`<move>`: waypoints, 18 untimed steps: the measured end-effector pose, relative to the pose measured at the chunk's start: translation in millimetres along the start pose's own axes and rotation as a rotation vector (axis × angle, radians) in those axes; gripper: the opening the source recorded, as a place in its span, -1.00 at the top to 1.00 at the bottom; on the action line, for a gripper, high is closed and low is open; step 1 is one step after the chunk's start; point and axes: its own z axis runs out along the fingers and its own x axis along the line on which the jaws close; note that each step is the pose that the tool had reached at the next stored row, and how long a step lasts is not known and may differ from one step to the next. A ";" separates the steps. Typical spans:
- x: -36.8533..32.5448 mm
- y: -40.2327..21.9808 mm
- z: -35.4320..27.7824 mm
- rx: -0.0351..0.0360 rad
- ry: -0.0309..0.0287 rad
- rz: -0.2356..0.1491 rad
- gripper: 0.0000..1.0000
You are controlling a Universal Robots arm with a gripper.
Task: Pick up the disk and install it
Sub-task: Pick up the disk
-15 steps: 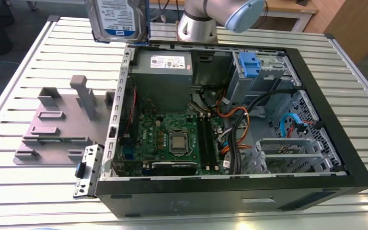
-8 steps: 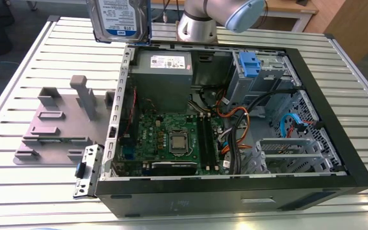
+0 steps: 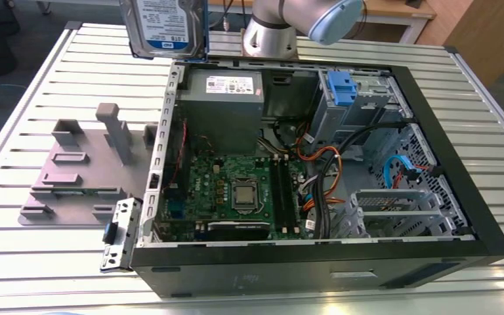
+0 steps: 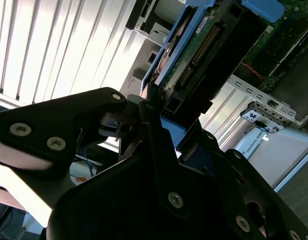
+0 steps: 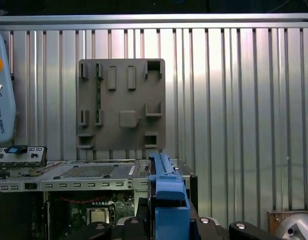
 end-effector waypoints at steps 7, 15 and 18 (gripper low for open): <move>-0.1 -2.0 0.1 0.0000 0.0000 0.000 0.27; -0.1 -4.3 0.1 0.0000 0.0001 0.000 0.27; -0.2 -5.2 0.1 0.0001 0.0000 0.000 0.27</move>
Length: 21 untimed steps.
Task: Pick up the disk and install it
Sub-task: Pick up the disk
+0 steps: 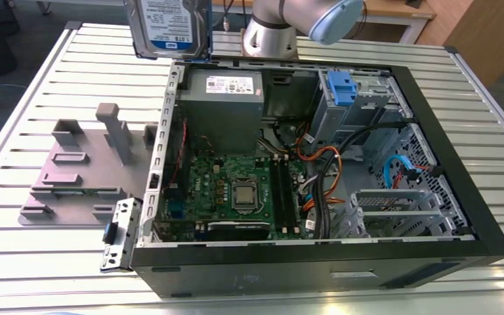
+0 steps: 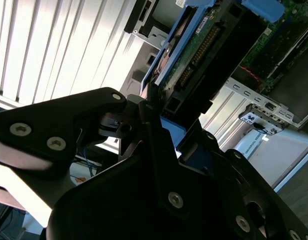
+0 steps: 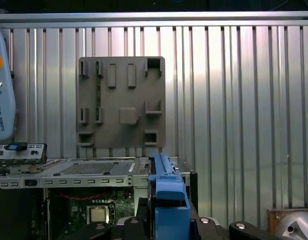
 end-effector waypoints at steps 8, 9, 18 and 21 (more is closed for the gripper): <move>-0.1 -2.6 0.0 -0.0001 0.0001 0.000 0.27; -0.1 -2.9 0.0 -0.0001 0.0001 0.000 0.27; -0.2 -5.9 0.1 0.0000 0.0000 0.000 0.27; -0.2 -6.9 0.1 0.0000 0.0000 0.000 0.27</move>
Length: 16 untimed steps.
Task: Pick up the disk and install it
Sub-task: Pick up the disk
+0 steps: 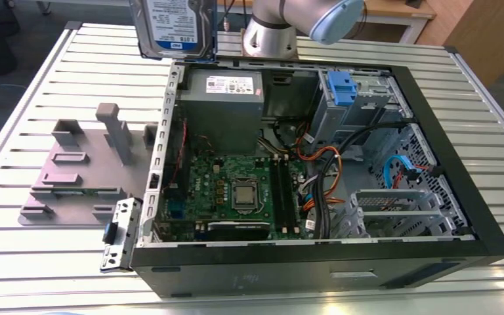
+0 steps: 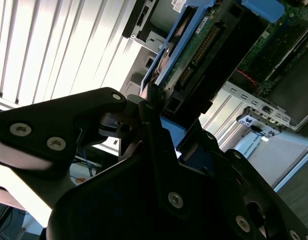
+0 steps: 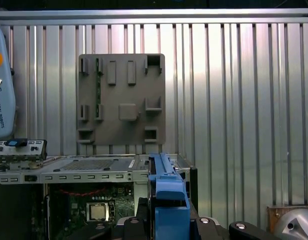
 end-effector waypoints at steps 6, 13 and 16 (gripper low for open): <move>-0.1 -2.2 0.0 -0.0001 0.0000 0.000 0.27; -0.2 -4.7 0.0 0.0000 0.0000 0.000 0.27; -0.2 -5.6 0.0 0.0000 0.0000 0.000 0.27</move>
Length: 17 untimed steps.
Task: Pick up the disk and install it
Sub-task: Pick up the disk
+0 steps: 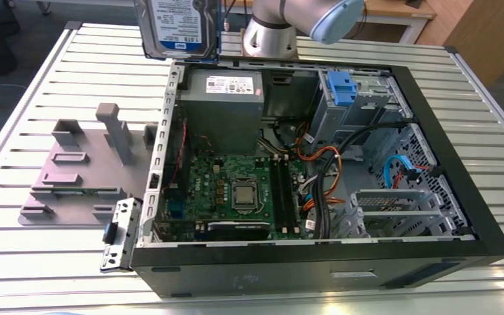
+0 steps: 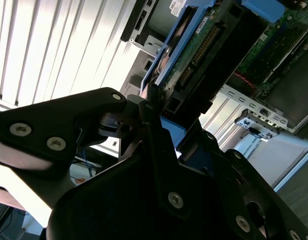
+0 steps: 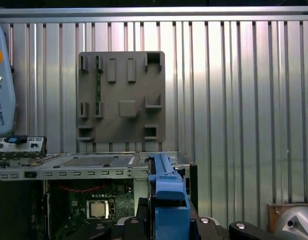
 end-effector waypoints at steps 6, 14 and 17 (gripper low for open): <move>-0.1 -2.0 0.0 0.0000 0.0000 0.000 0.27; -0.1 -4.4 0.0 0.0000 0.0000 0.000 0.27; -0.2 -5.4 0.0 0.0000 0.0000 0.000 0.27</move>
